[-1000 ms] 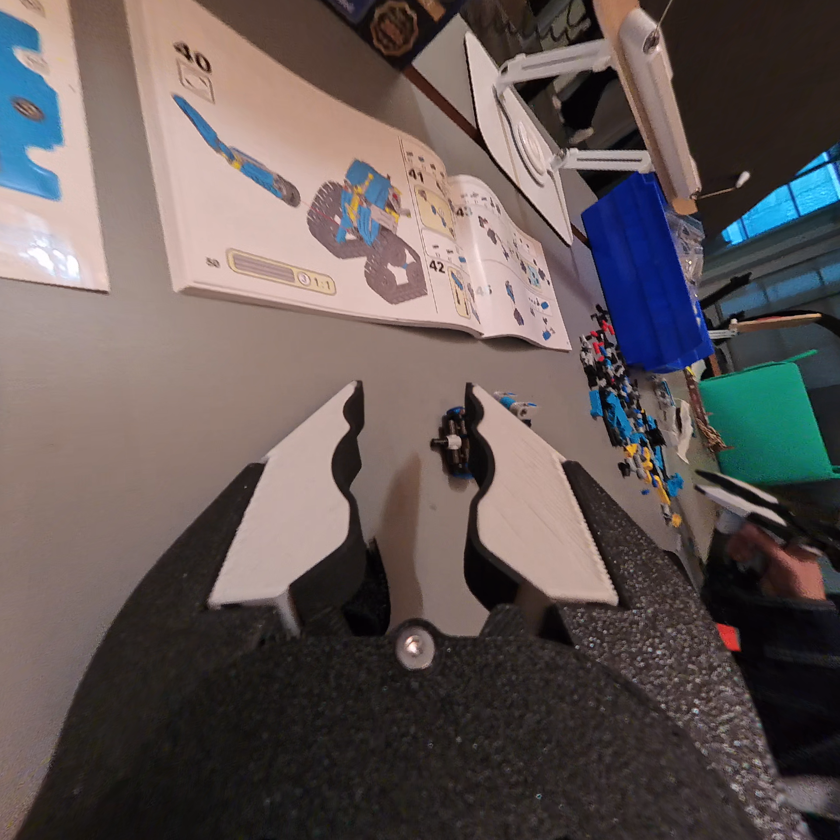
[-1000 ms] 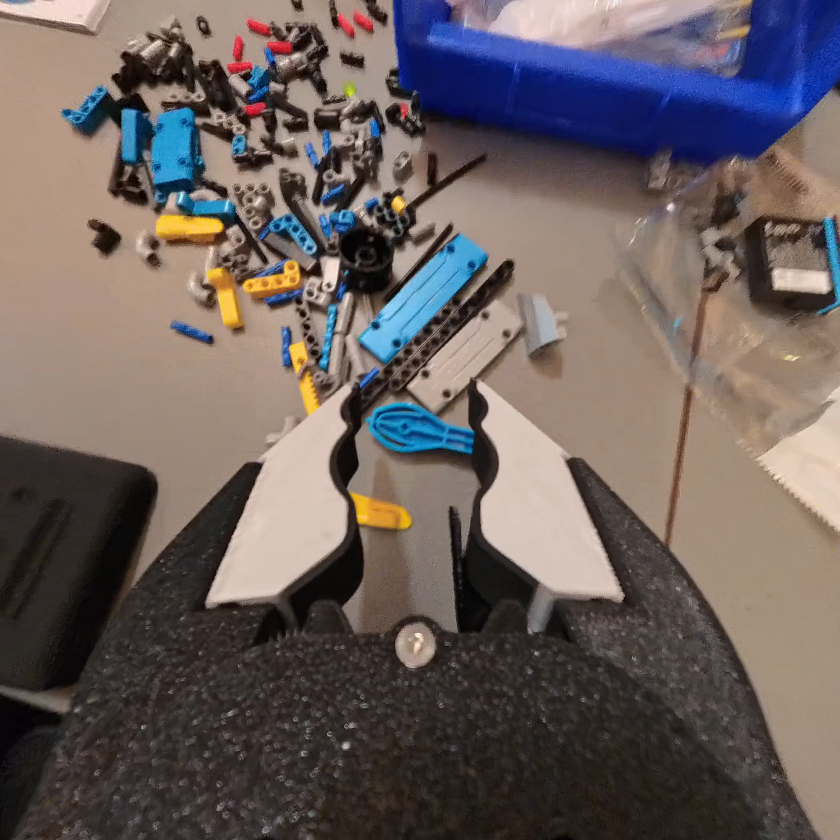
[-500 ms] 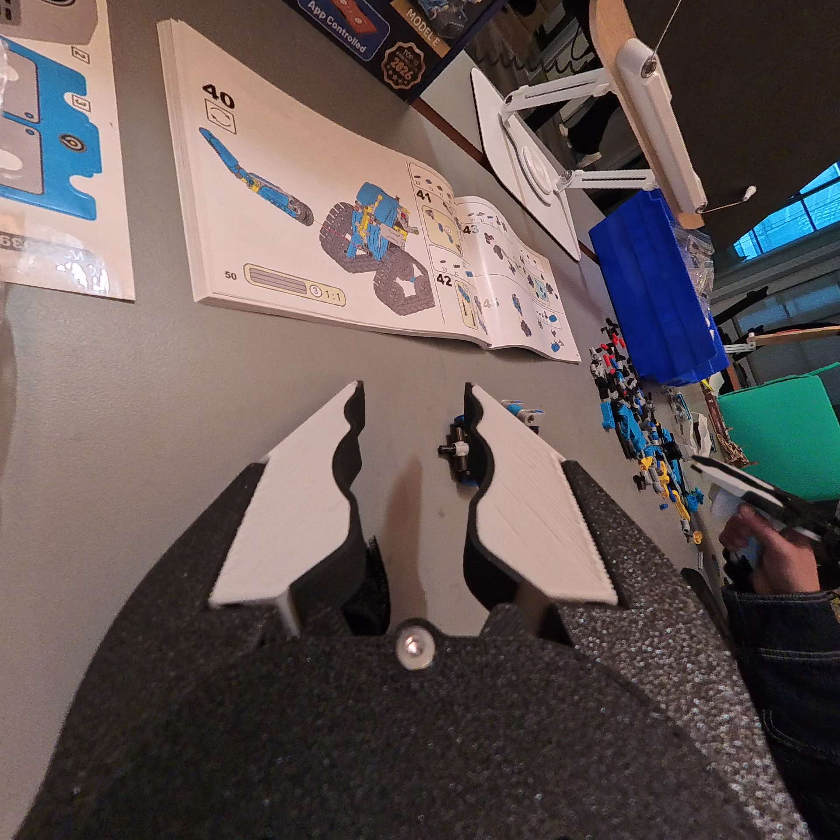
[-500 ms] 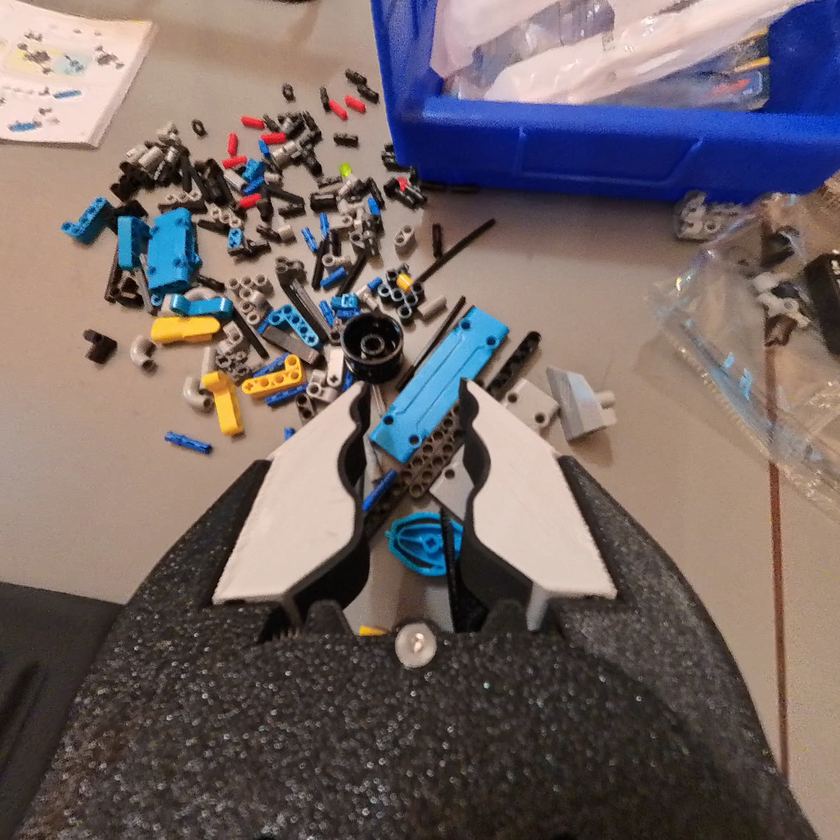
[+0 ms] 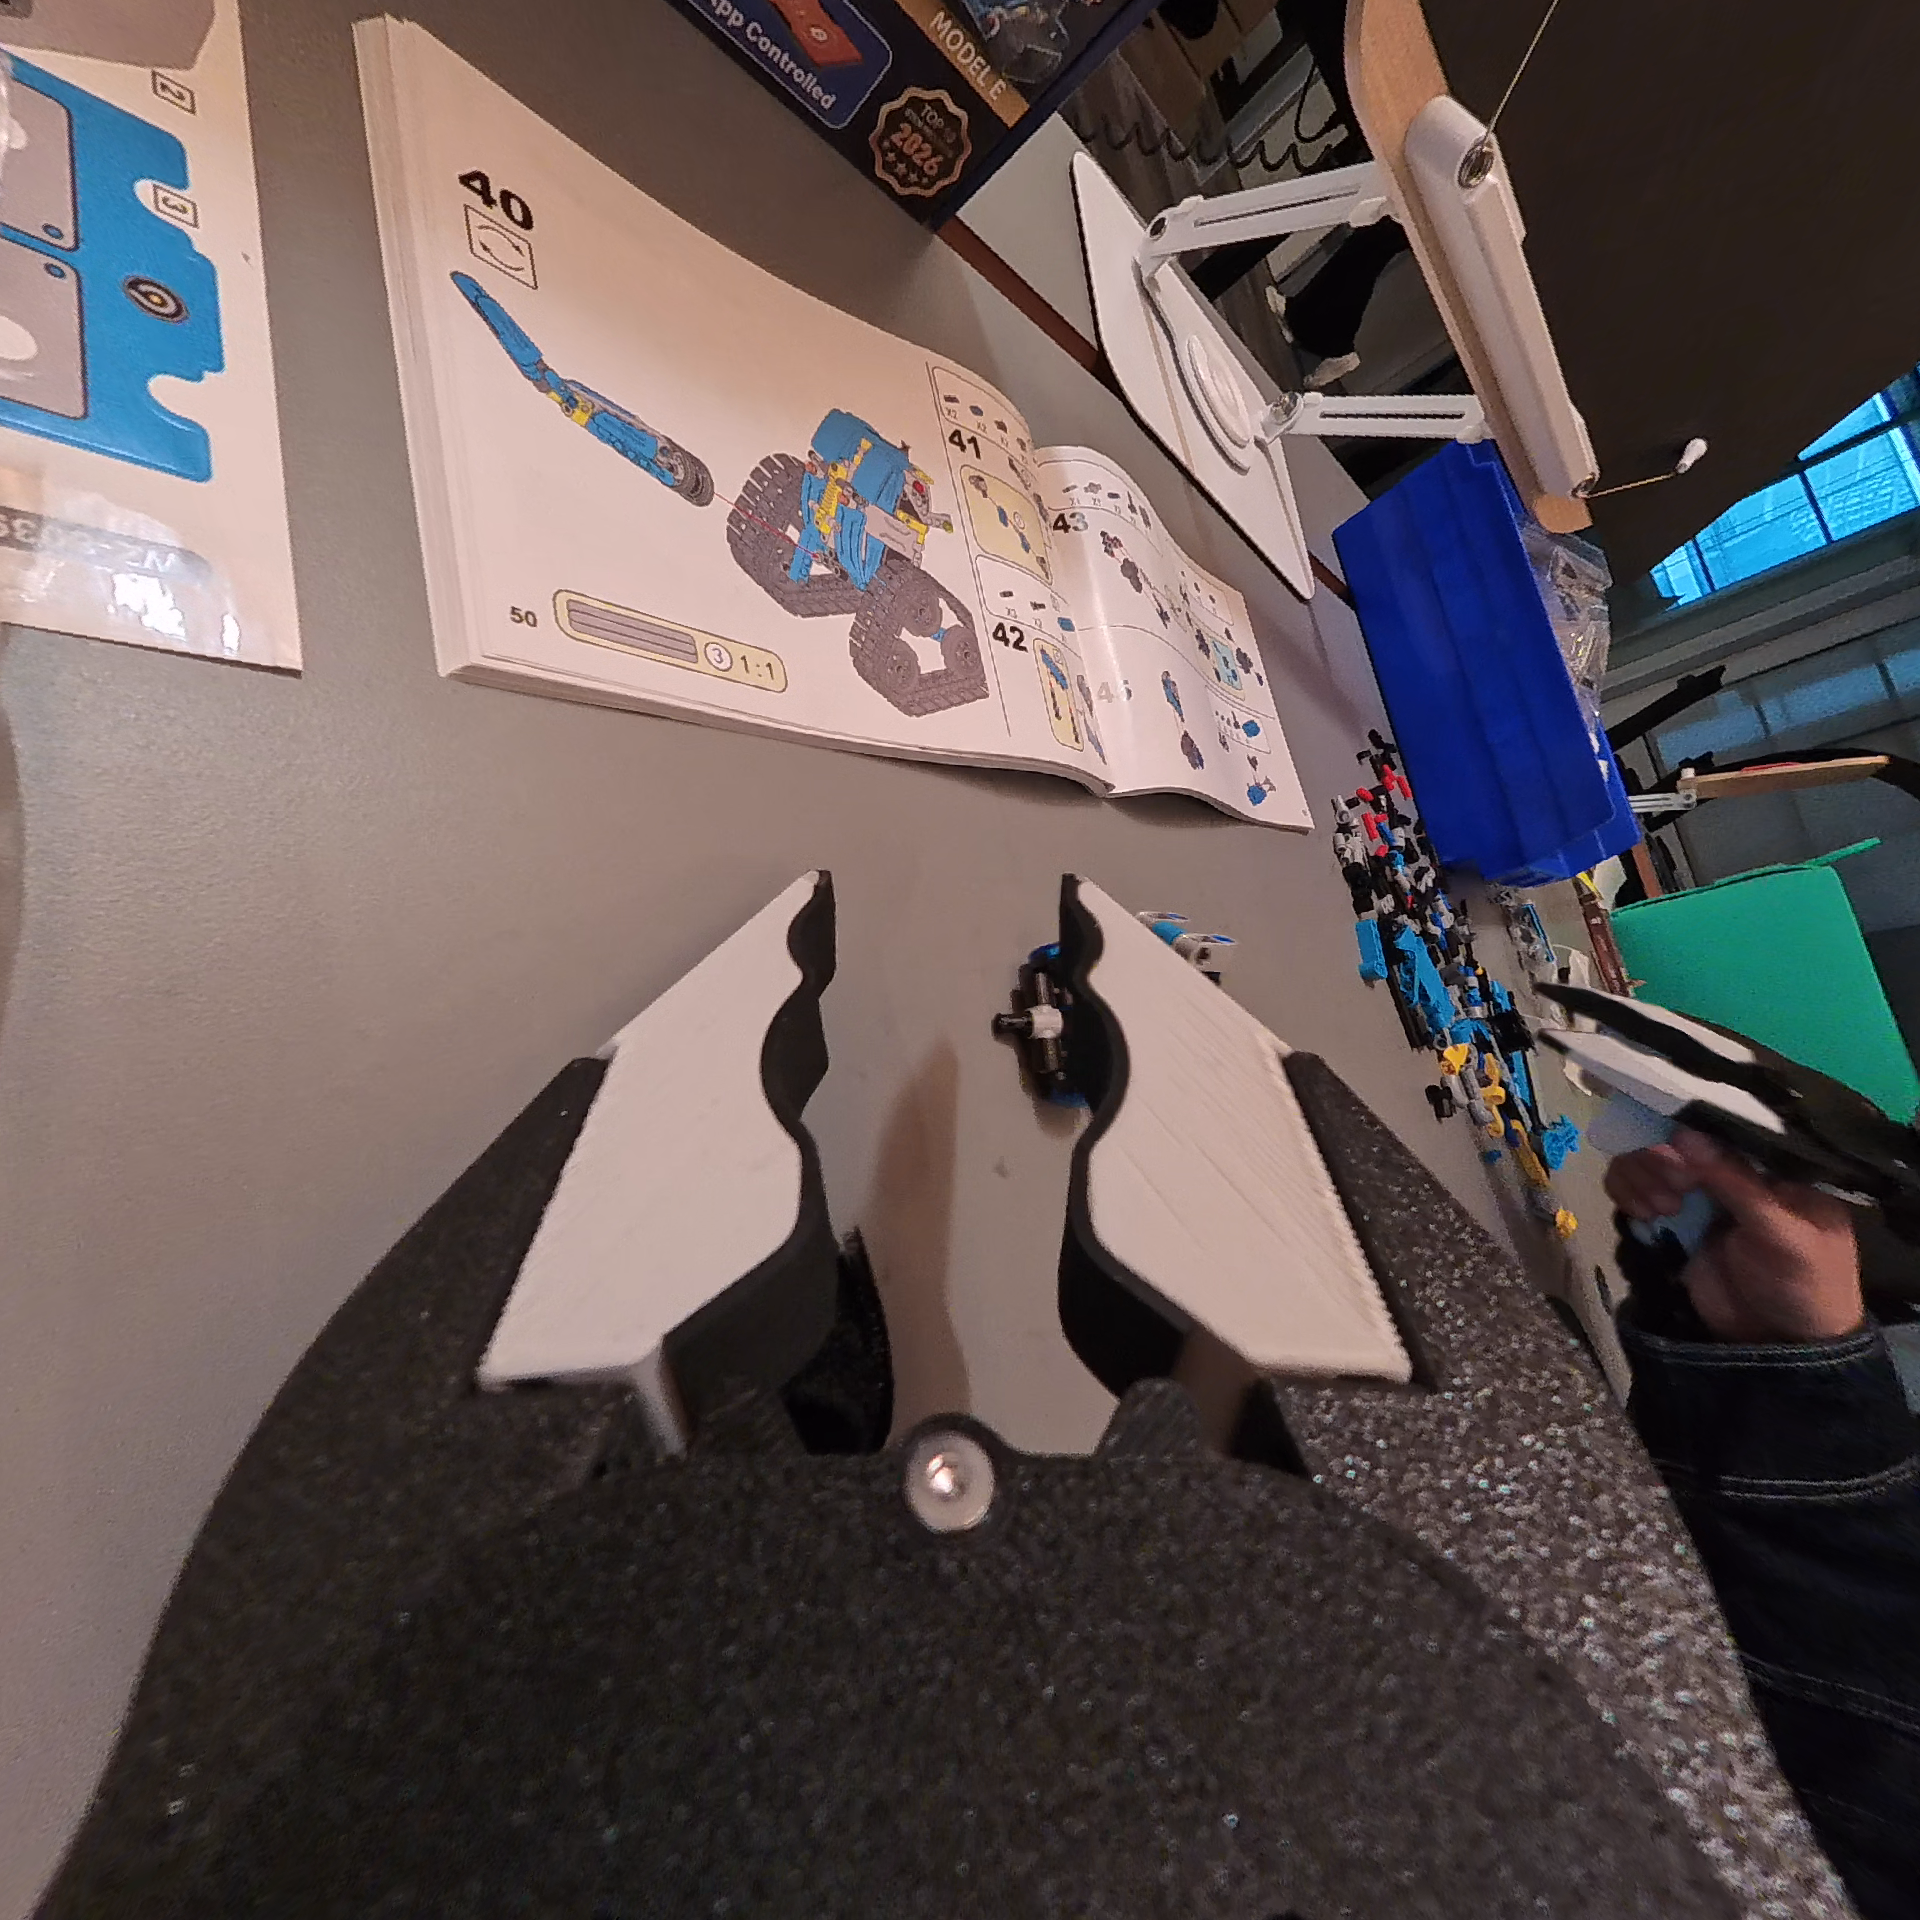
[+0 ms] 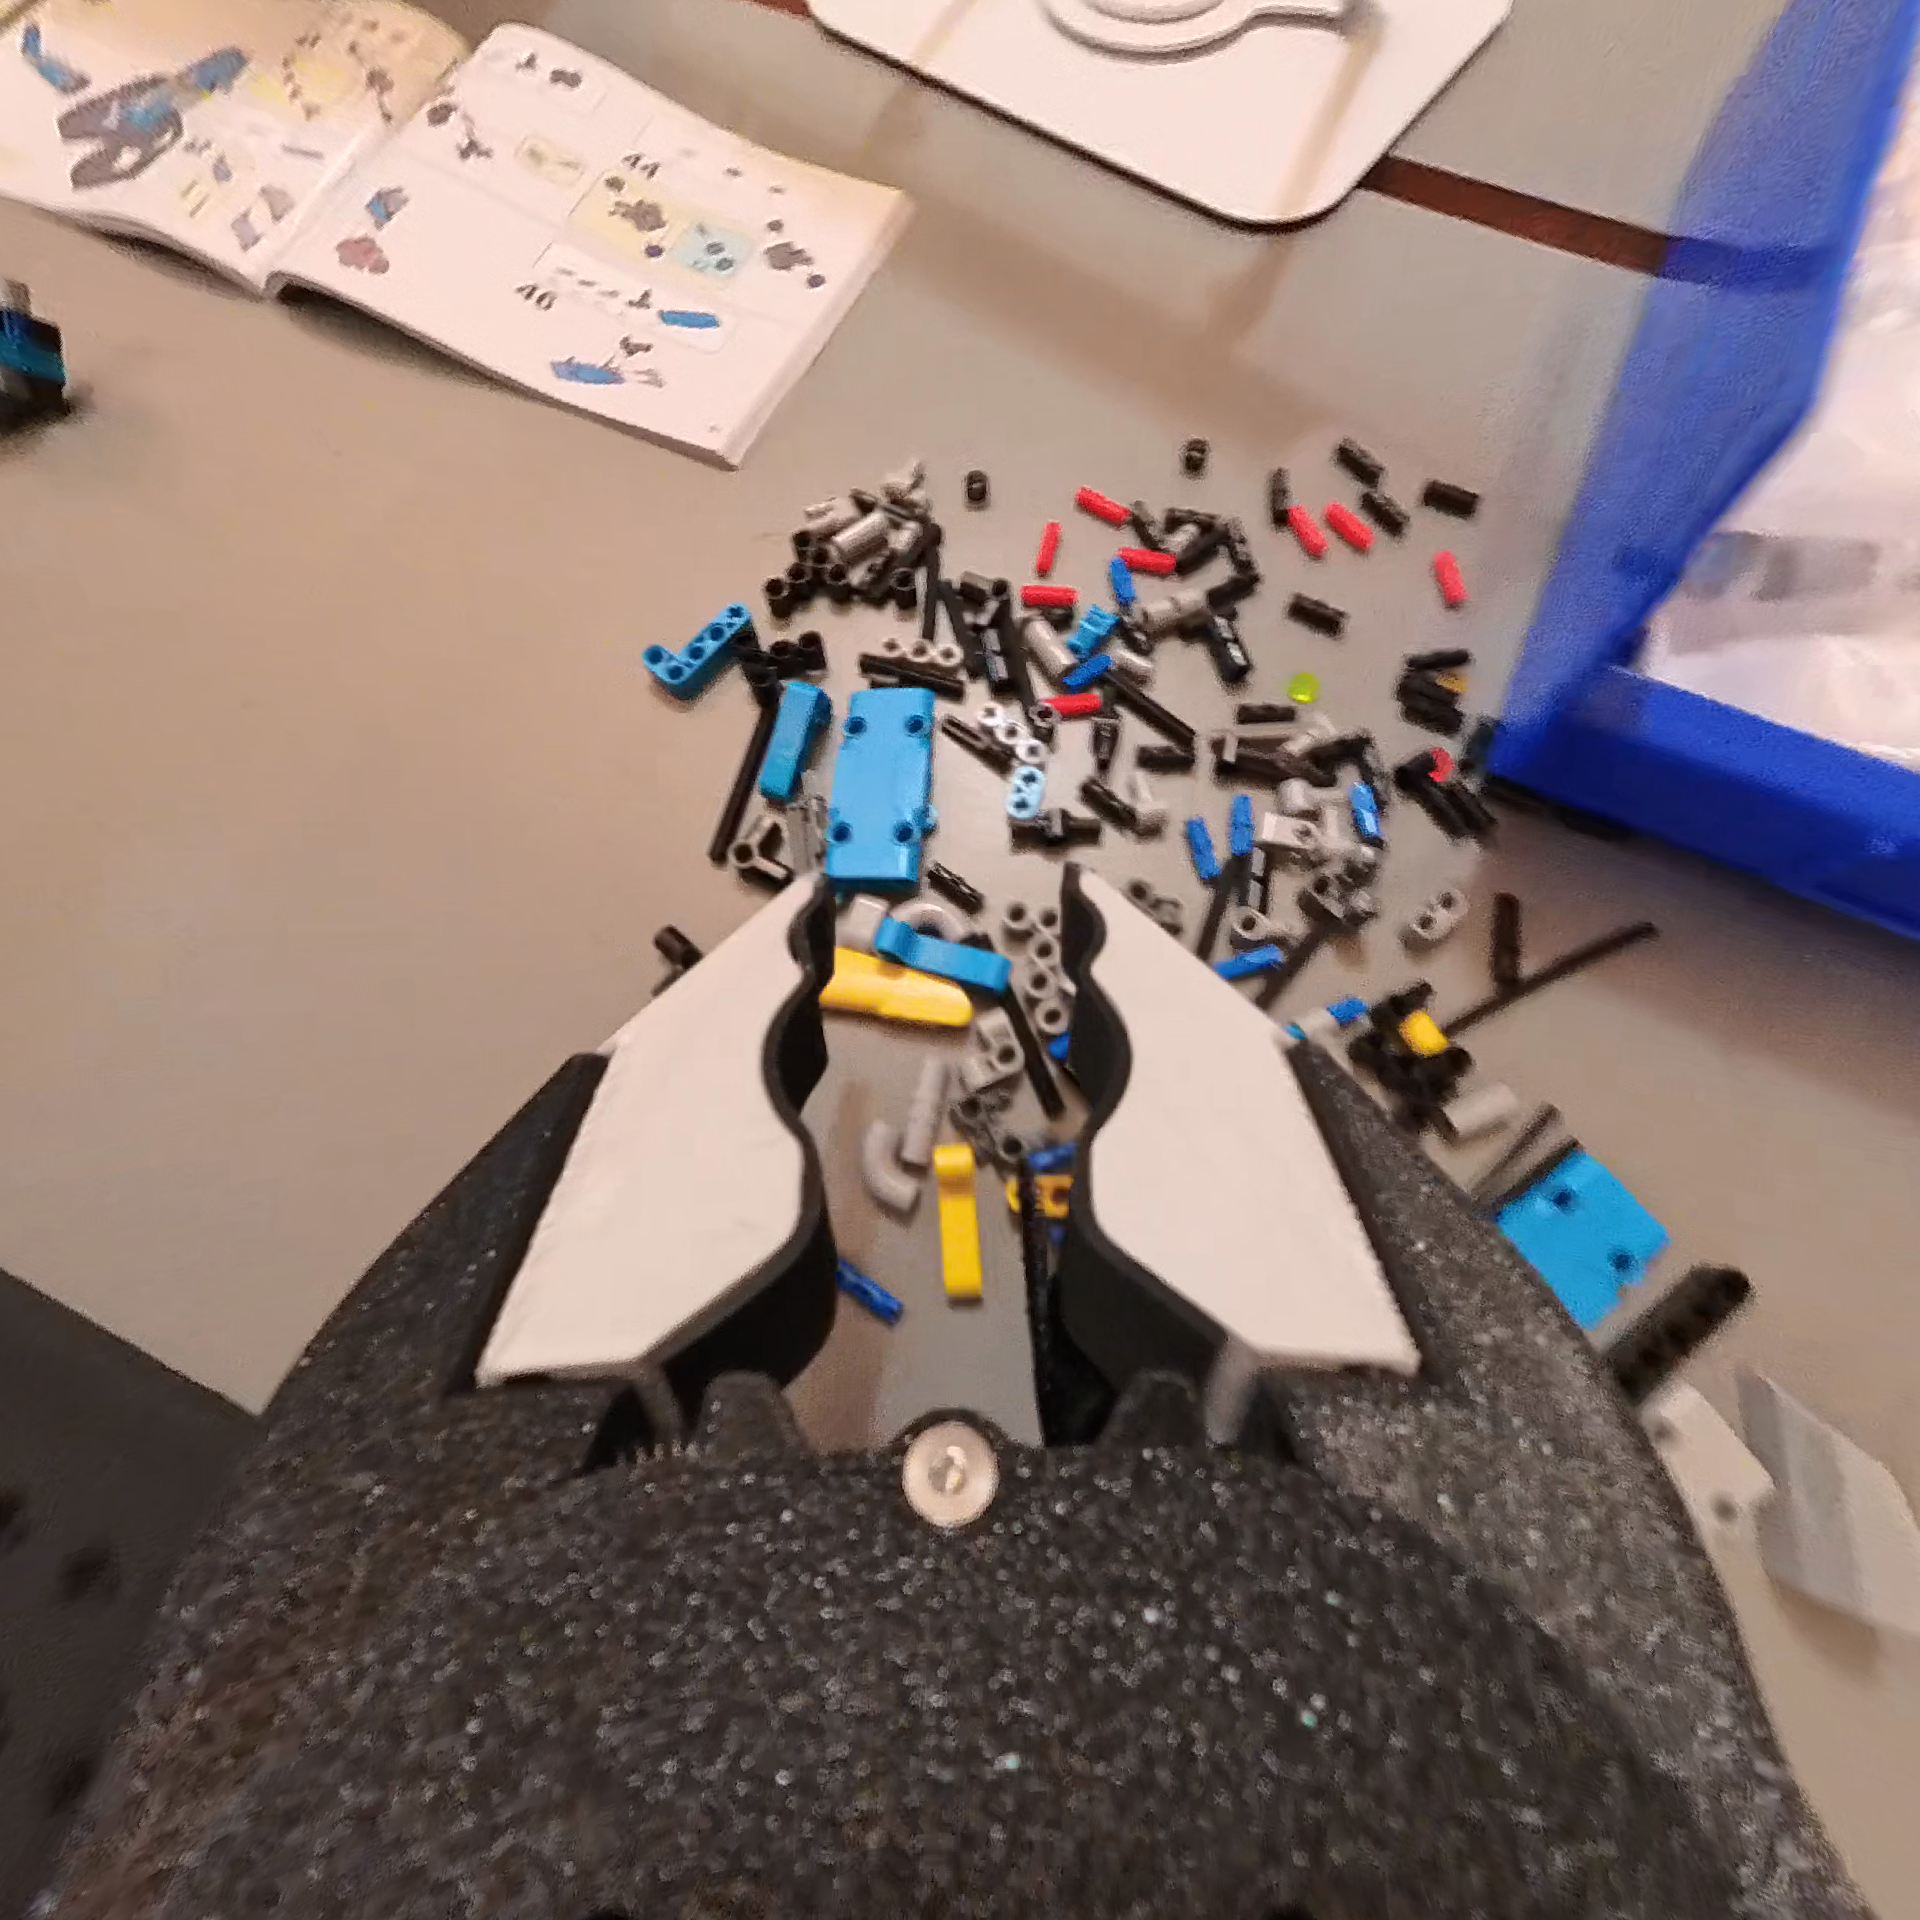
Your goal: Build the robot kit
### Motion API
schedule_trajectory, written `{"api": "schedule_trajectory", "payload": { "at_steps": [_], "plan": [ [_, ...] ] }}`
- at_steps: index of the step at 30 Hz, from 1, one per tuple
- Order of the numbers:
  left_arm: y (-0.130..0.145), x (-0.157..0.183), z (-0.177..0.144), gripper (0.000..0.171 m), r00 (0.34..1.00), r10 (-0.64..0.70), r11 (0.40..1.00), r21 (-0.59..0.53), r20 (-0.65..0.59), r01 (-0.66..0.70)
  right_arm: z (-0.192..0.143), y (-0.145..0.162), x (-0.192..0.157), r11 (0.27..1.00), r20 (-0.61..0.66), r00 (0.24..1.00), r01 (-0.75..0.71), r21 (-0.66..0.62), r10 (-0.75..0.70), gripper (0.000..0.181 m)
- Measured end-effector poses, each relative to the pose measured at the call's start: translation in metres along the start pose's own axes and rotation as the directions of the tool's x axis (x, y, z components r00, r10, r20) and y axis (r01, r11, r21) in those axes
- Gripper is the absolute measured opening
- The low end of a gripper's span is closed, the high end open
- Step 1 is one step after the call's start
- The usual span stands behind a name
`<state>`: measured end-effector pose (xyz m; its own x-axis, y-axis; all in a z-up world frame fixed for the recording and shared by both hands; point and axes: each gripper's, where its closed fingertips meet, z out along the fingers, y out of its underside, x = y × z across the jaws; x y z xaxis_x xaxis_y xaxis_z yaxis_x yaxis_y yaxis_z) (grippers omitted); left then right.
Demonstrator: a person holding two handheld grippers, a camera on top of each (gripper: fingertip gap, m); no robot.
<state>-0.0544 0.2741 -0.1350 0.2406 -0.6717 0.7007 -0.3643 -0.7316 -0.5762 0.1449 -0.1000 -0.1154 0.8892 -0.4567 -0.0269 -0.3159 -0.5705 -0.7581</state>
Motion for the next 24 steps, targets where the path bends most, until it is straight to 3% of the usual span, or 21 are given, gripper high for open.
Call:
{"api": "schedule_trajectory", "payload": {
  "at_steps": [6, 20, 24],
  "plan": [
    [-0.002, 0.004, -0.002, 0.043, 0.998, -0.048, 0.999, 0.010, -0.046, 0.048, 0.030, 0.005, -0.015, 0.999, 0.043, 0.999, 0.011, -0.048, -0.009, 0.046],
    [0.001, 0.006, 0.002, 0.043, 0.994, -0.080, 0.997, -0.006, -0.071, 0.080, 0.044, 0.014, -0.022, 0.996, 0.051, 0.999, 0.024, -0.085, -0.020, 0.042],
    [0.001, 0.006, 0.002, 0.043, 0.995, -0.079, 0.997, -0.008, -0.068, 0.078, 0.045, 0.015, -0.020, 0.996, 0.046, 0.999, 0.018, -0.088, -0.014, 0.033]
  ]
}}
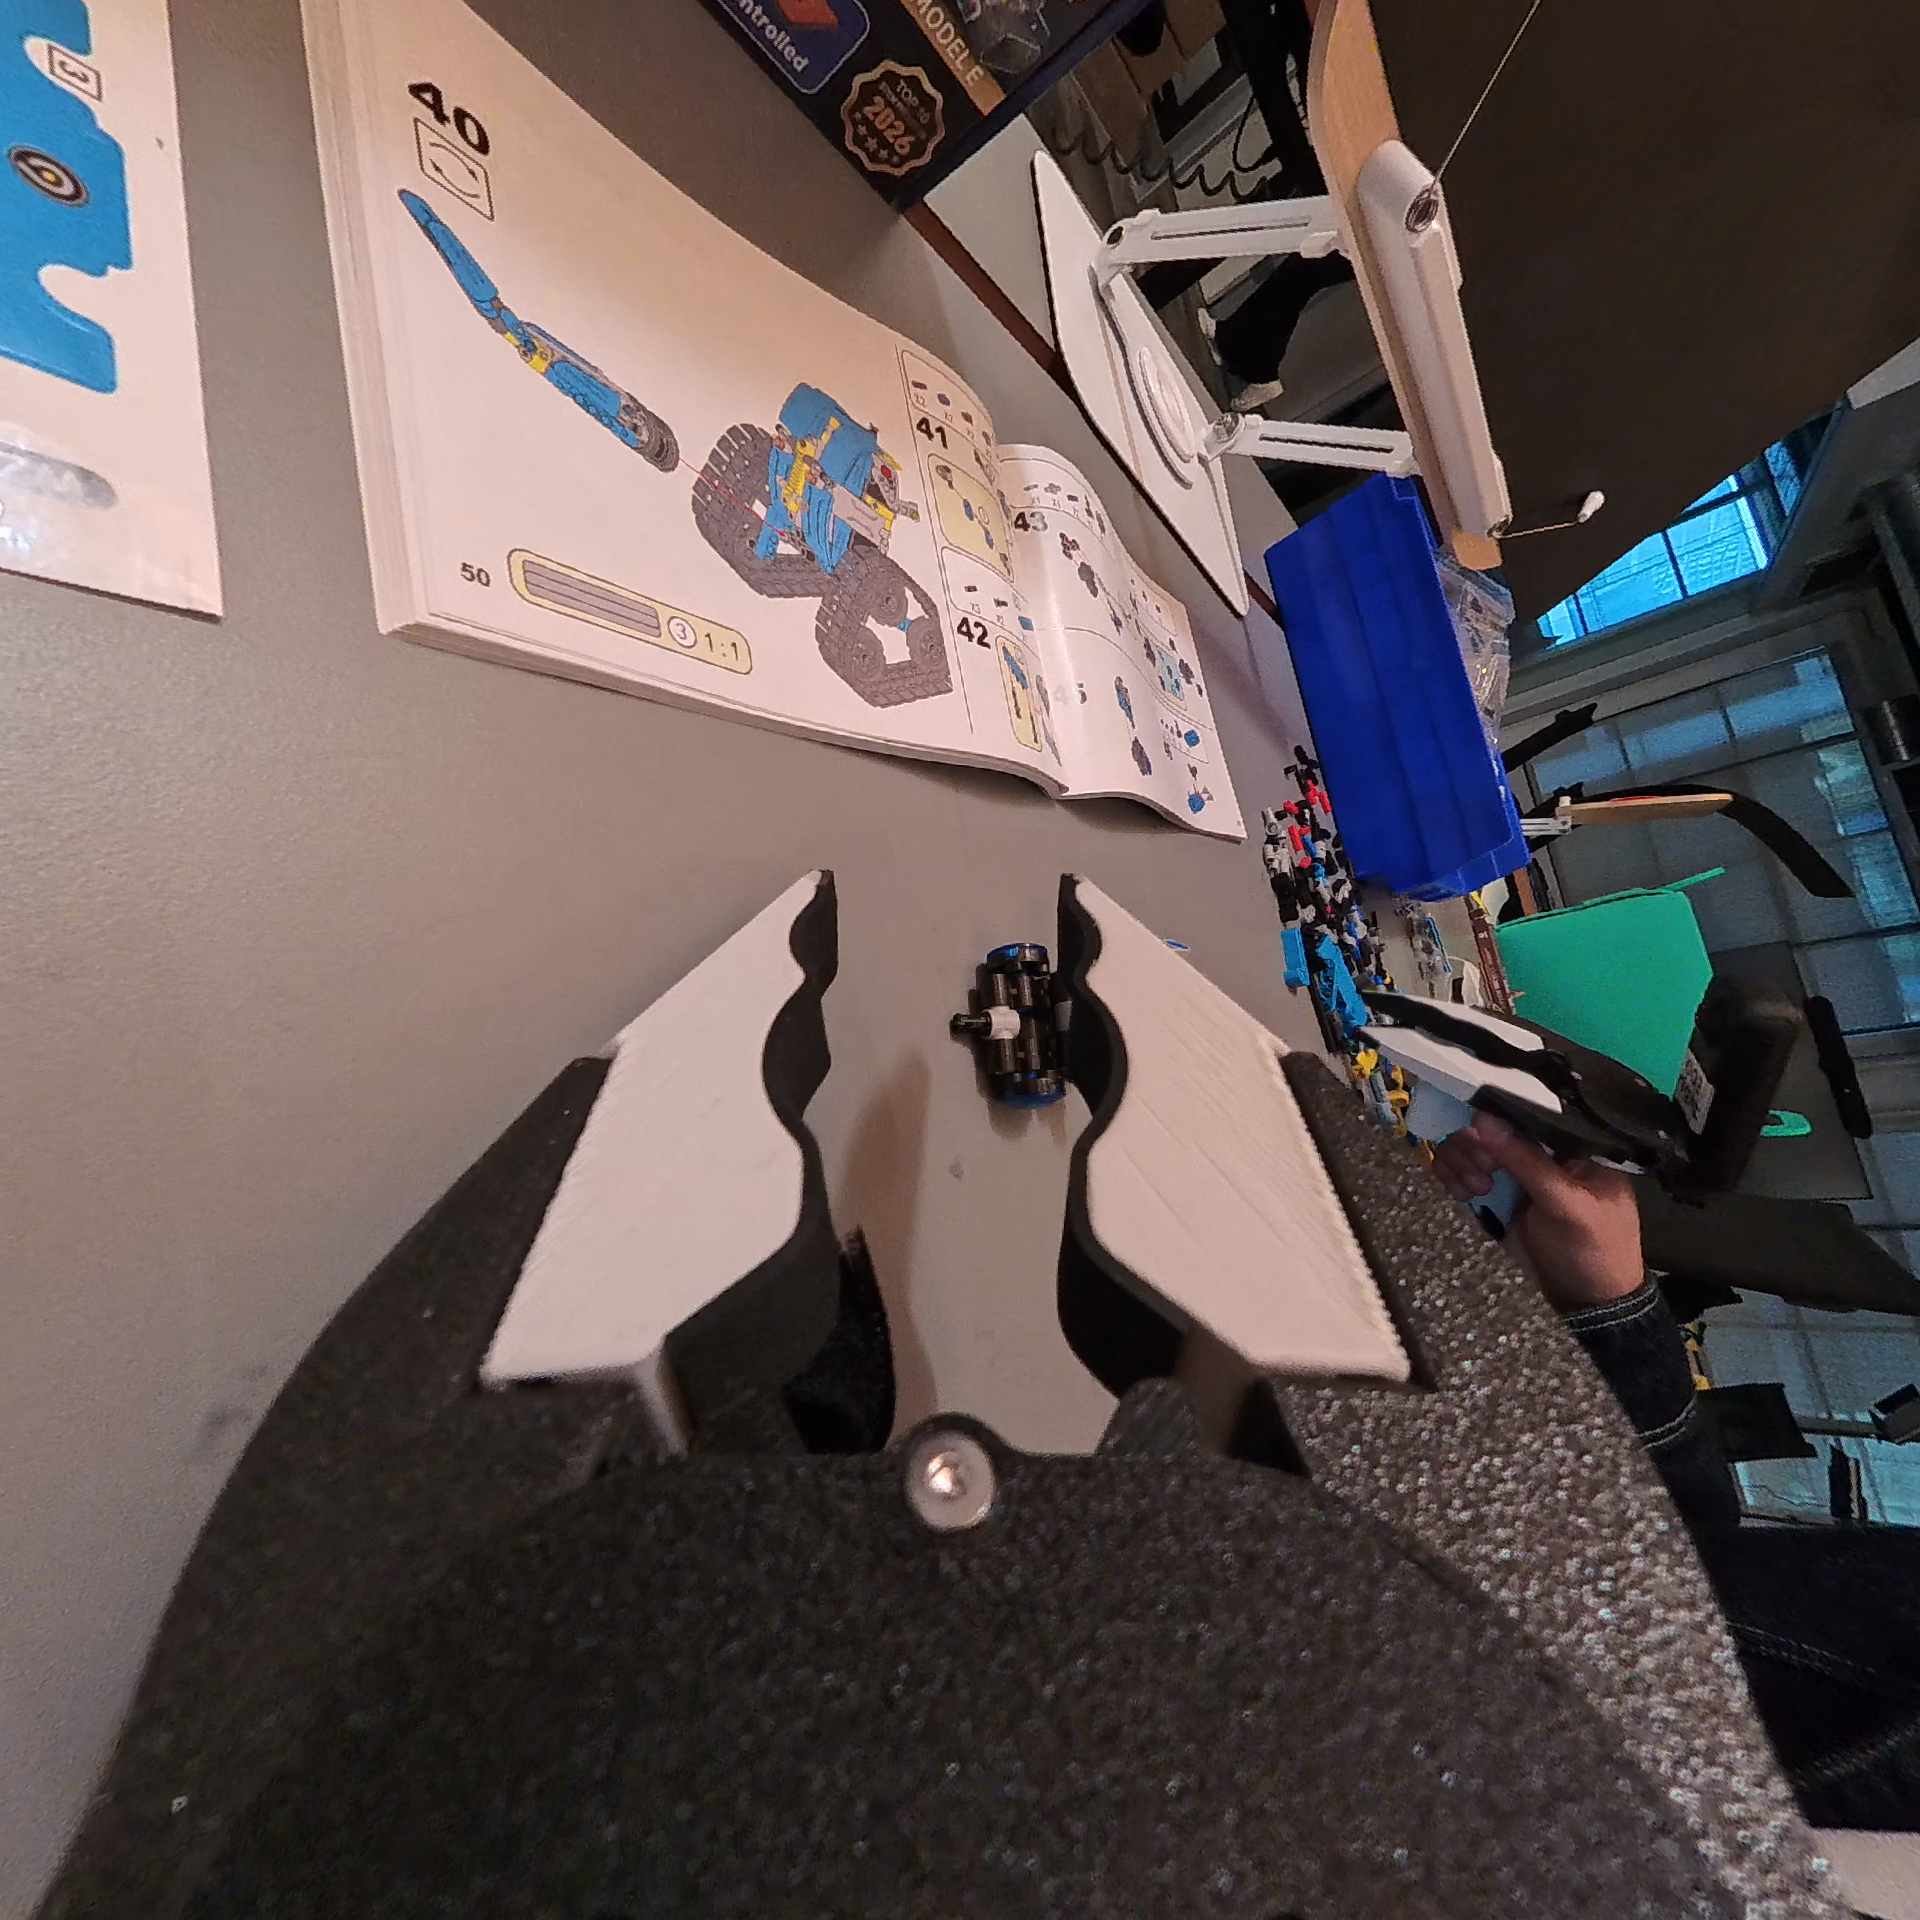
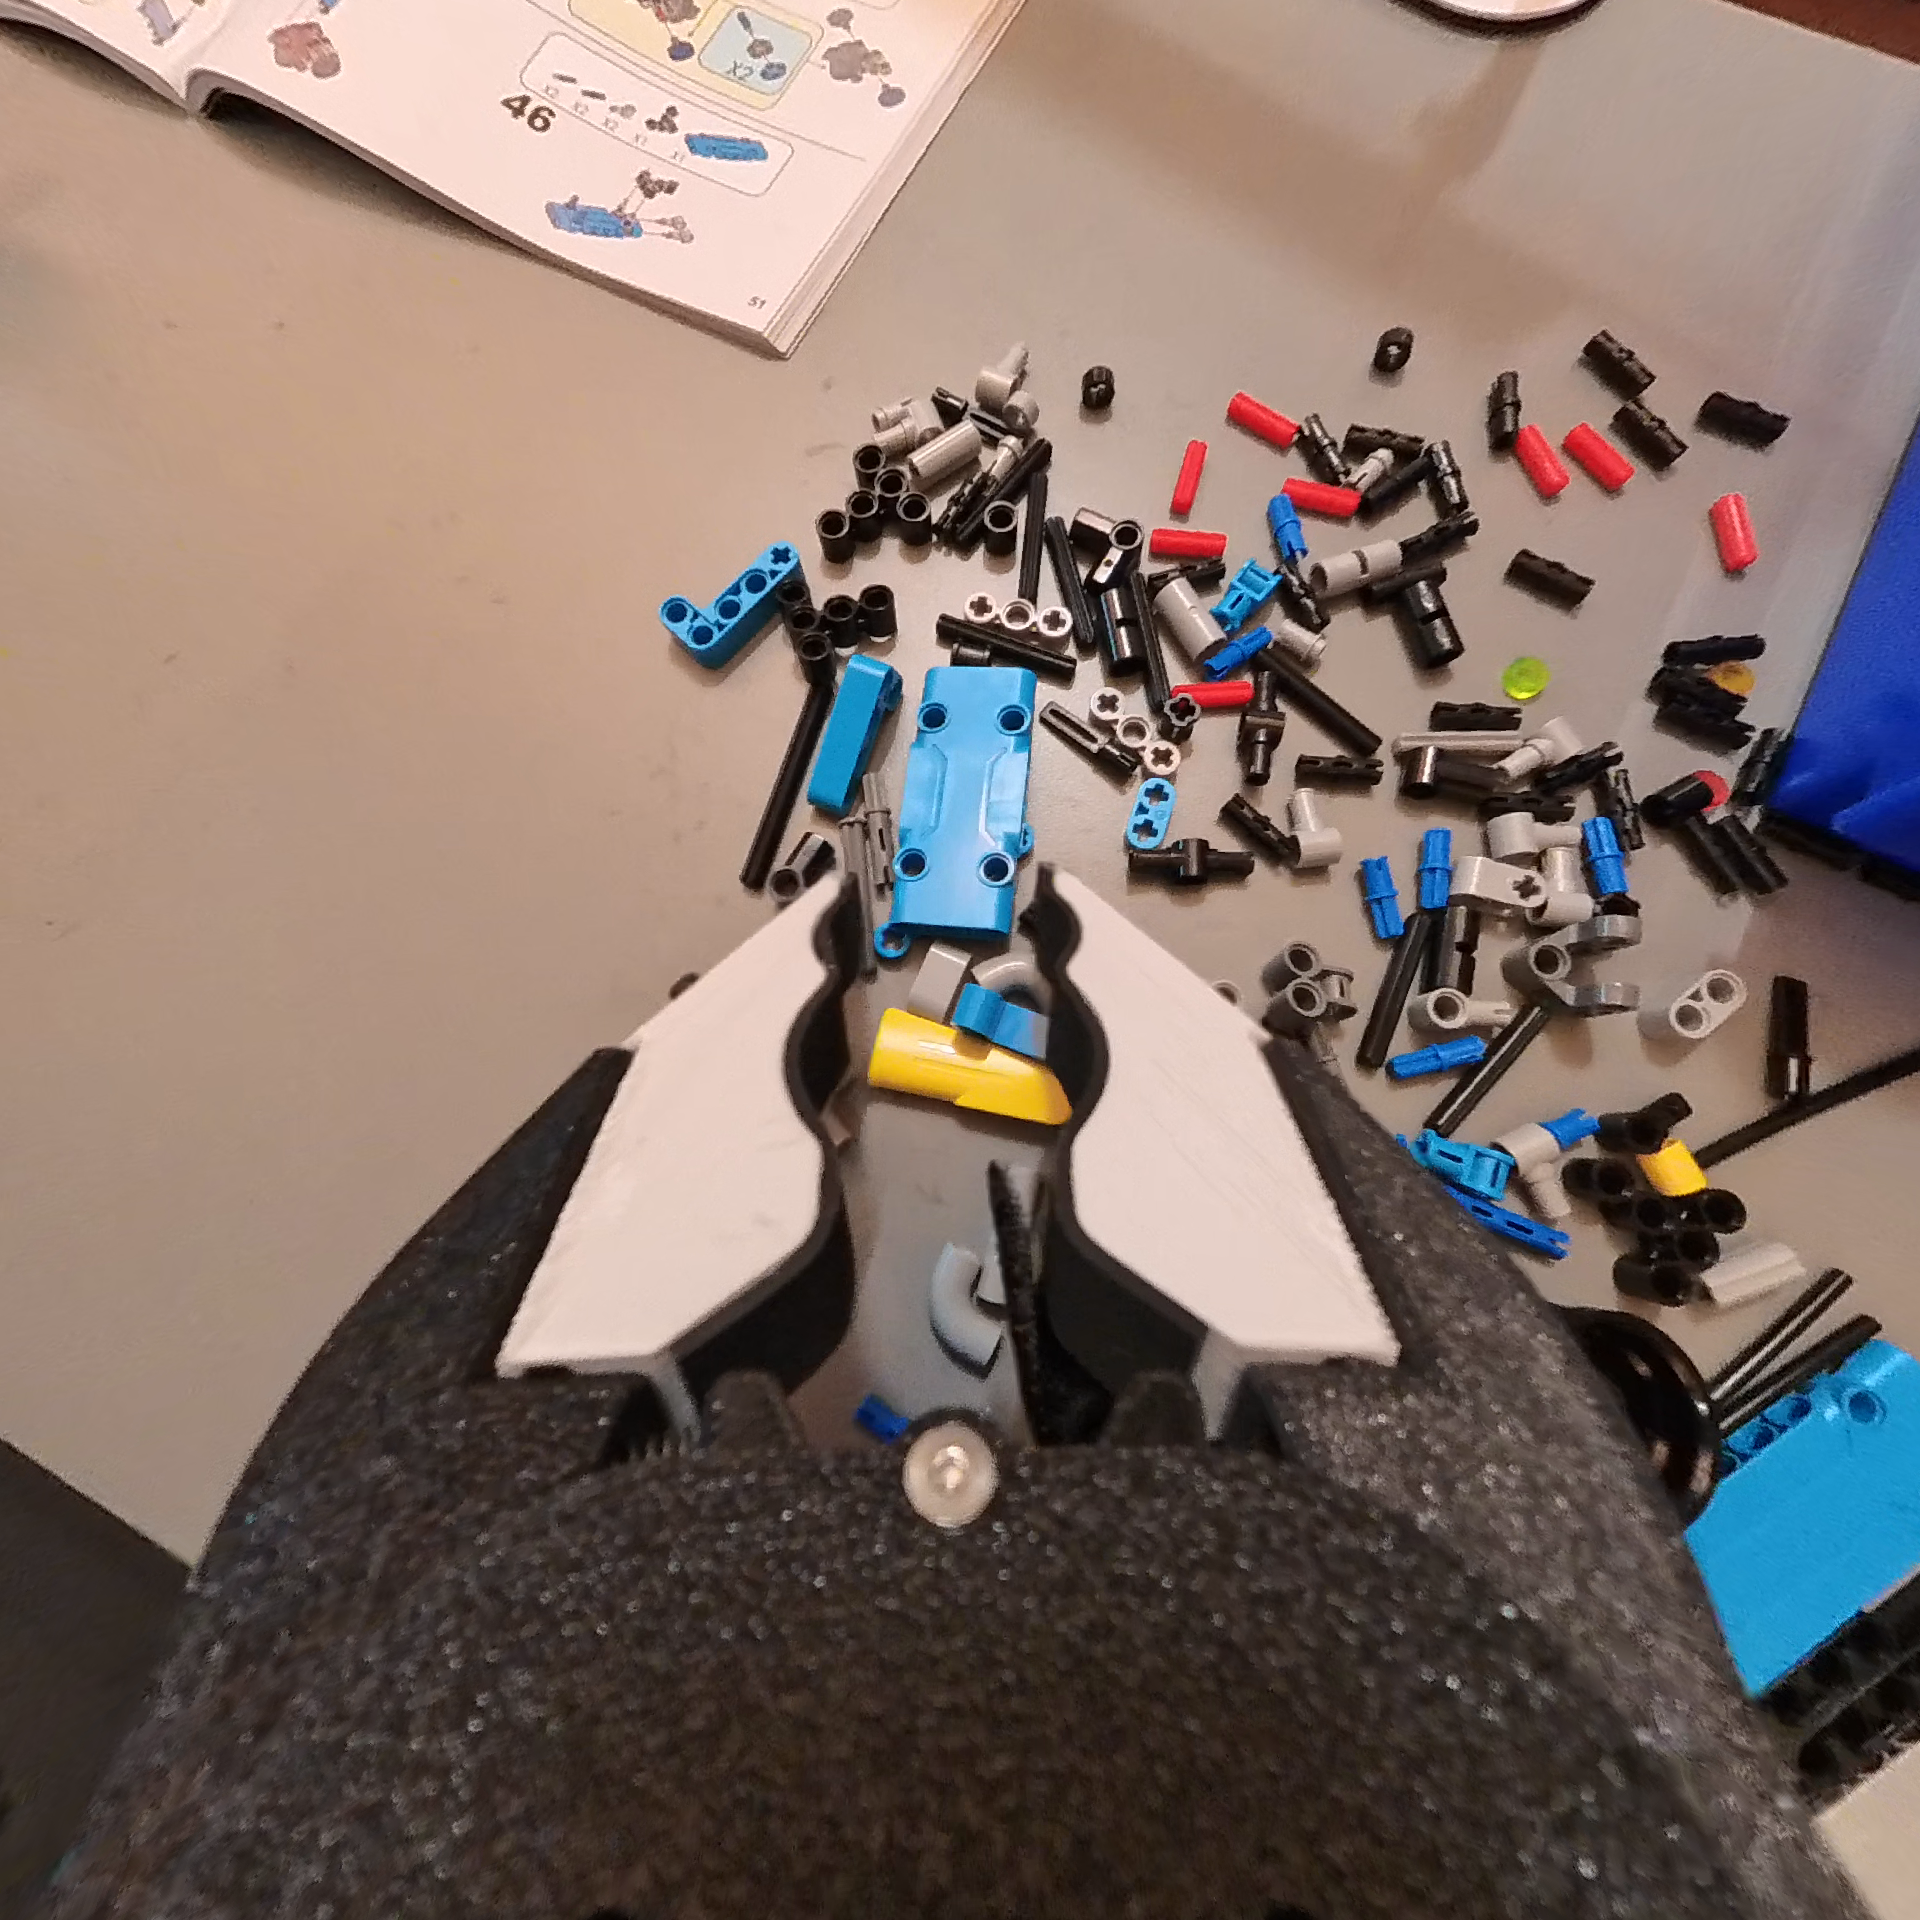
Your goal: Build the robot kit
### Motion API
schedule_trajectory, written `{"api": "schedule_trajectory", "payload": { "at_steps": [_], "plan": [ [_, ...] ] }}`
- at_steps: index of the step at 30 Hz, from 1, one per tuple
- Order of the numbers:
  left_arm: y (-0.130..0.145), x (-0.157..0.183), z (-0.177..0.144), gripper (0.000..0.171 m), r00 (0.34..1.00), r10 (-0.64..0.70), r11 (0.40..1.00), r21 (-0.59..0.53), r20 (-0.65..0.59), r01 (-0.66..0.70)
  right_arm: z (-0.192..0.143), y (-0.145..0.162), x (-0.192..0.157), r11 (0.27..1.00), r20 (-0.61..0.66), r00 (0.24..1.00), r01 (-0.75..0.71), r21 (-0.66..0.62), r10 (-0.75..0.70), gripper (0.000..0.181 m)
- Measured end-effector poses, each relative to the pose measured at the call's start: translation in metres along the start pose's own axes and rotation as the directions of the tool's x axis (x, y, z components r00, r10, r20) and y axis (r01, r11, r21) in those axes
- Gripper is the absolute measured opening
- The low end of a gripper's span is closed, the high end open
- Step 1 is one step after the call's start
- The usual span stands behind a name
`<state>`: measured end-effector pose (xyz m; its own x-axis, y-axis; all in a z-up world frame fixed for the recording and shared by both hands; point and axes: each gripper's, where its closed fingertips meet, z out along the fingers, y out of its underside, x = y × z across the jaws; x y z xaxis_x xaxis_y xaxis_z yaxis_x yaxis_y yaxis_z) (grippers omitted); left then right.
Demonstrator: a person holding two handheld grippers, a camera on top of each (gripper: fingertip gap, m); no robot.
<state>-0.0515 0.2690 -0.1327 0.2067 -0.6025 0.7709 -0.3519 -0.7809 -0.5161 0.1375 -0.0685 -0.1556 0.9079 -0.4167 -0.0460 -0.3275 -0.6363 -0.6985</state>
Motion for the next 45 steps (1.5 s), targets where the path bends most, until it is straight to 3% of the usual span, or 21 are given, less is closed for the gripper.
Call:
{"api": "schedule_trajectory", "payload": {
  "at_steps": [3, 11, 12, 15, 20, 28, 33, 37, 45],
  "plan": [
    [0.000, 0.000, 0.000, 0.043, 1.000, 0.002, 1.000, 0.002, 0.003, -0.002, 0.000, 0.001, 0.001, 1.000, 0.007, 1.000, -0.005, -0.004, 0.005, 0.023],
    [0.000, -0.001, 0.000, 0.042, 1.000, 0.003, 1.000, 0.004, 0.005, -0.003, -0.015, -0.012, 0.008, 0.998, -0.045, 0.998, 0.038, 0.042, -0.036, 0.020],
    [0.000, -0.001, -0.001, 0.042, 1.000, 0.003, 1.000, 0.005, 0.004, -0.003, -0.021, -0.017, 0.007, 0.996, -0.044, 0.998, 0.056, 0.066, -0.053, 0.000],
    [-0.001, 0.000, -0.001, 0.042, 1.000, 0.005, 1.000, 0.006, 0.001, -0.005, -0.036, -0.034, 0.006, 0.989, -0.066, 0.995, 0.083, 0.121, -0.076, 0.000],
    [0.000, 0.003, -0.001, 0.042, 1.000, 0.002, 1.000, 0.002, -0.011, -0.001, -0.034, -0.030, 0.005, 0.987, -0.085, 0.987, 0.145, 0.069, -0.139, 0.000],
    [0.001, 0.005, -0.001, 0.042, 1.000, -0.014, 1.000, 0.002, -0.028, 0.014, -0.018, -0.017, 0.002, 0.998, 0.014, 0.999, 0.051, 0.043, -0.052, 0.029],
    [0.001, 0.005, -0.001, 0.042, 0.999, -0.016, 1.000, 0.002, -0.031, 0.017, 0.001, -0.014, 0.004, 0.998, 0.022, 0.998, 0.065, 0.006, -0.065, 0.053],
    [0.000, 0.005, -0.001, 0.042, 0.999, -0.019, 1.000, 0.002, -0.033, 0.019, 0.012, -0.019, 0.010, 0.997, 0.027, 0.996, 0.081, 0.004, -0.081, 0.058],
    [0.001, 0.005, -0.001, 0.042, 0.999, -0.022, 1.000, -0.001, -0.036, 0.022, 0.022, -0.016, 0.008, 0.960, 0.037, 0.961, 0.276, -0.044, -0.274, 0.058]
  ]
}}
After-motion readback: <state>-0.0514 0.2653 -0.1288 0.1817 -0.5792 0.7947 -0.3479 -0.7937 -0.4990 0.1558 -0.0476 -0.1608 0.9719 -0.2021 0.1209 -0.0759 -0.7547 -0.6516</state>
